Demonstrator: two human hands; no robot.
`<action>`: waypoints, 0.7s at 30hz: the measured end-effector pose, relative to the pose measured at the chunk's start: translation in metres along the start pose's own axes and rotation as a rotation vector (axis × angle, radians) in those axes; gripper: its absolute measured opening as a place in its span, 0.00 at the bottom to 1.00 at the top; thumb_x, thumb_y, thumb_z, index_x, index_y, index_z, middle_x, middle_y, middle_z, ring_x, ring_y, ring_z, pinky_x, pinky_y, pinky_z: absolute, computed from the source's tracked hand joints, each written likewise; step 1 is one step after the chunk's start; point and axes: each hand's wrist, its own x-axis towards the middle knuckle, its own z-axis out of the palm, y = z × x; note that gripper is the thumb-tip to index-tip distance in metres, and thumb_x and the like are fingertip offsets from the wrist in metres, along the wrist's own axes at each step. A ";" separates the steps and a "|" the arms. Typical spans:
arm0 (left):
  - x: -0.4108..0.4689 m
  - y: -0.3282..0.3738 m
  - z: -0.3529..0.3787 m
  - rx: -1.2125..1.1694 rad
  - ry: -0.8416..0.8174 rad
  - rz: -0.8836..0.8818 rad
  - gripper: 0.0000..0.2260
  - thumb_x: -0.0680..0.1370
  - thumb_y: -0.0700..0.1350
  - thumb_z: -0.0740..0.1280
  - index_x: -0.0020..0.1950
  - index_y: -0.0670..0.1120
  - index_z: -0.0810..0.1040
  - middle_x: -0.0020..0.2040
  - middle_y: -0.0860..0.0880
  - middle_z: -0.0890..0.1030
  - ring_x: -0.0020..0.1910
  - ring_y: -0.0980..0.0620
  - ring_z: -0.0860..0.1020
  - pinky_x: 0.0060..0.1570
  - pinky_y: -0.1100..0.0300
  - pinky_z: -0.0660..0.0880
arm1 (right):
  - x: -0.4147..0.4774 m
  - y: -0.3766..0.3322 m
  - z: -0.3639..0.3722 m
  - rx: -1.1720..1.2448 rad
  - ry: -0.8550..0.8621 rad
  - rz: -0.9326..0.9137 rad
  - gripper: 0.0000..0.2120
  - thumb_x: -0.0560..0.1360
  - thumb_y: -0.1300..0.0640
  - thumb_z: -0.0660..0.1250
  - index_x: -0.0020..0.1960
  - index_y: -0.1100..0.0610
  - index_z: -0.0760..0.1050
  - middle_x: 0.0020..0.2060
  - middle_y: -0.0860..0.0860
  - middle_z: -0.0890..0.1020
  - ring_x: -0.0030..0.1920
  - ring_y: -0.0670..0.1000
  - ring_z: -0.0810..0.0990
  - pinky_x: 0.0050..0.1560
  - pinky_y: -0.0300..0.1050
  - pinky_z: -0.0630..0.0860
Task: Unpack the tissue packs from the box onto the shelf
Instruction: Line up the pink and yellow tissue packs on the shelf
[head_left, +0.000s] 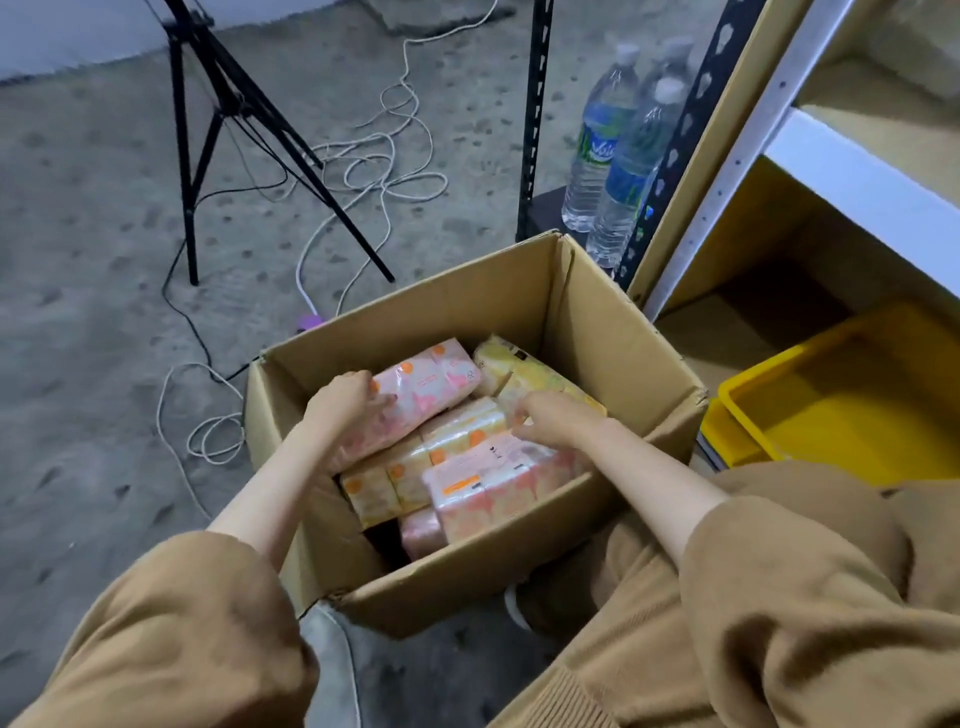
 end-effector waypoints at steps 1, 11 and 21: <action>0.003 0.001 0.001 0.003 -0.002 -0.015 0.18 0.76 0.53 0.64 0.54 0.39 0.75 0.58 0.40 0.78 0.58 0.41 0.75 0.51 0.53 0.72 | 0.005 0.001 0.002 0.003 -0.029 0.004 0.16 0.77 0.56 0.60 0.60 0.63 0.74 0.61 0.58 0.77 0.61 0.58 0.74 0.59 0.49 0.71; 0.030 -0.003 0.010 -0.102 -0.151 -0.044 0.32 0.68 0.53 0.75 0.66 0.40 0.67 0.64 0.39 0.69 0.63 0.42 0.70 0.61 0.53 0.70 | 0.033 0.008 -0.004 -0.178 -0.306 0.017 0.22 0.67 0.38 0.70 0.40 0.57 0.72 0.36 0.51 0.76 0.42 0.54 0.76 0.38 0.44 0.71; 0.040 -0.003 0.012 -0.193 -0.274 -0.154 0.38 0.67 0.58 0.74 0.70 0.40 0.65 0.67 0.43 0.73 0.62 0.43 0.75 0.55 0.53 0.75 | 0.036 0.011 -0.006 -0.034 -0.489 0.106 0.44 0.63 0.43 0.75 0.72 0.55 0.59 0.68 0.53 0.70 0.63 0.57 0.73 0.64 0.51 0.72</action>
